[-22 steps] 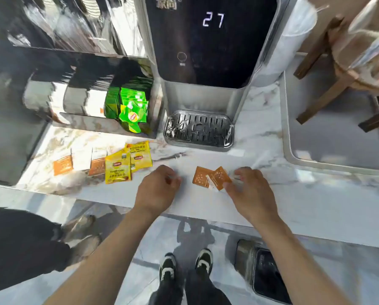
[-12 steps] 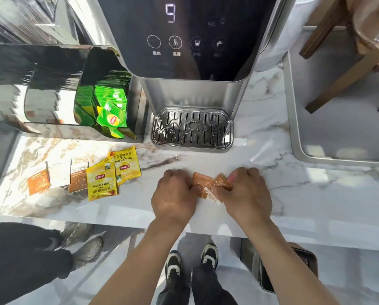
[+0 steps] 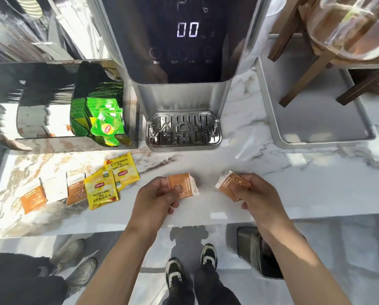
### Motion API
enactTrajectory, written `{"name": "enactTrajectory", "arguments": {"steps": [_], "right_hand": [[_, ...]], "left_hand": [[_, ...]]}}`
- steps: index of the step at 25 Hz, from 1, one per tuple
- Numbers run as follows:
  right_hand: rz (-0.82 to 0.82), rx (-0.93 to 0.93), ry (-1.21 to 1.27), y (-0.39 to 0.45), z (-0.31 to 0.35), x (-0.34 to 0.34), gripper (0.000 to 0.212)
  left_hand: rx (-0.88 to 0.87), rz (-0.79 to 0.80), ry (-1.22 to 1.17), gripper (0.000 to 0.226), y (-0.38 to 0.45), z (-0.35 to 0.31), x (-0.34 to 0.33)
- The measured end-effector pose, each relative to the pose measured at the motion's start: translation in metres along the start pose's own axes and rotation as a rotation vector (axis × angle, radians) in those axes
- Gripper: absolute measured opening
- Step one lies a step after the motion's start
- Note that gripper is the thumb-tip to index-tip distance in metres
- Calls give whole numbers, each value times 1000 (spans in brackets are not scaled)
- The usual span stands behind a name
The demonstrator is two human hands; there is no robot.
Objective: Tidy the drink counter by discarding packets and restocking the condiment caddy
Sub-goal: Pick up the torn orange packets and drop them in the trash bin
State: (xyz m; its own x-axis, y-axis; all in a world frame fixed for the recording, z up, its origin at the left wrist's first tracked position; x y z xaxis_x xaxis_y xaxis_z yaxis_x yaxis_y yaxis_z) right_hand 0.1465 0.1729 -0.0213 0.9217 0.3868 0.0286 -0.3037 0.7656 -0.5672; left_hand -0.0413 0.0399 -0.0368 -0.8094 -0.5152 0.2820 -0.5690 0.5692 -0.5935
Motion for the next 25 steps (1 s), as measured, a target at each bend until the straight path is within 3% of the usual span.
{"name": "enactTrajectory", "arguments": {"steps": [5,11,15,22,25], "right_hand": [[-226,-86,162,-44,-42,60,15],[-435,-145,298,-92,-95,183,16],[-531,-125,174,-103,-147,273,13],[-576,-172,79,-57,-256,377,17],[-577,-135,-184,-20,-299,402,12]], "left_hand": [[-28,100,66,17,-28,3,-36],[-75,225,207,10,-77,8,-134],[-89,265,300,12,-106,36,-225],[43,167,457,15,-89,128,-362],[36,88,615,10,-56,175,-405]]}}
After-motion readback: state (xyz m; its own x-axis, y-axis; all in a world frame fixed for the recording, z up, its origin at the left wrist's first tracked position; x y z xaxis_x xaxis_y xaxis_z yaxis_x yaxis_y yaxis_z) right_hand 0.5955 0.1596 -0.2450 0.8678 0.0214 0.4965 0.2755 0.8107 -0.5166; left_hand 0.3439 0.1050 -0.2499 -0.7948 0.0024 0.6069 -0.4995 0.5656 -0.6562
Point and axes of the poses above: each hand's wrist, its own y-axis towards the middle knuckle, its own x-axis out of the back of the hand, z = x × y, the point moved 7 cm from there along y, towards the middle knuckle, and after that the axes turned 11 degrees about y, right-handed, at the moved point
